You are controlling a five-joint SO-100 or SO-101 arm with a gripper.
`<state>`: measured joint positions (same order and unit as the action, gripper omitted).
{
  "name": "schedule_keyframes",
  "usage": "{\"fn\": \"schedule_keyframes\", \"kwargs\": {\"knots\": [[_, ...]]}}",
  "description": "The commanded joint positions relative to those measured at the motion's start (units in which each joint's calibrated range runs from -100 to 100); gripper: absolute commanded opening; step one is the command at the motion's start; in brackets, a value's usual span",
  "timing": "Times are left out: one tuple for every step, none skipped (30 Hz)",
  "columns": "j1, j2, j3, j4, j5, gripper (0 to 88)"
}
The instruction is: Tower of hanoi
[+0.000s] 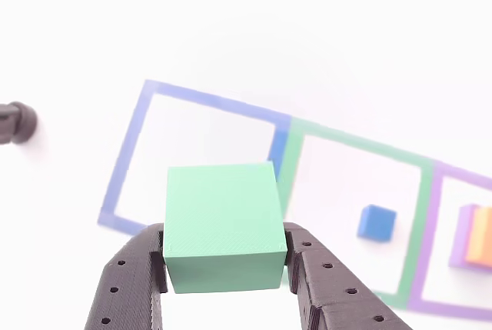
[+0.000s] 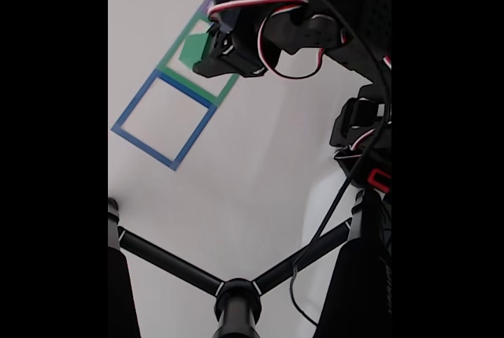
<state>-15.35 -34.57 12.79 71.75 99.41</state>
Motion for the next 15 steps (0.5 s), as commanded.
{"fn": "schedule_keyframes", "kwargs": {"knots": [[-1.72, -5.11, 17.21, -19.20, 0.59, 8.7], [-2.29, -5.60, 21.30, -23.41, 0.59, 8.7], [-2.87, -5.92, 24.93, -27.30, 0.59, 8.7], [-3.44, -6.08, 28.66, -31.43, 0.59, 8.7], [-3.83, -6.08, 32.48, -35.96, 0.59, 8.7], [-4.21, -6.00, 35.84, -40.17, 0.59, 8.7], [-4.40, -5.60, 39.48, -45.11, 0.59, 8.7], [-4.50, -4.95, 42.66, -49.48, 0.59, 8.7], [-4.59, -3.90, 45.66, -54.34, 0.59, 8.7], [-4.69, -2.69, 47.93, -58.47, 0.59, 8.7], [-4.88, -1.32, 50.30, -62.76, 0.59, 8.6], [-5.07, 0.13, 51.84, -66.08, 0.59, 8.6], [-5.17, 1.83, 53.48, -70.13, 0.59, 8.6], [-5.26, 3.61, 55.02, -74.02, 0.59, 8.6], [-5.36, 5.71, 56.75, -78.71, 0.59, 8.6]]}}
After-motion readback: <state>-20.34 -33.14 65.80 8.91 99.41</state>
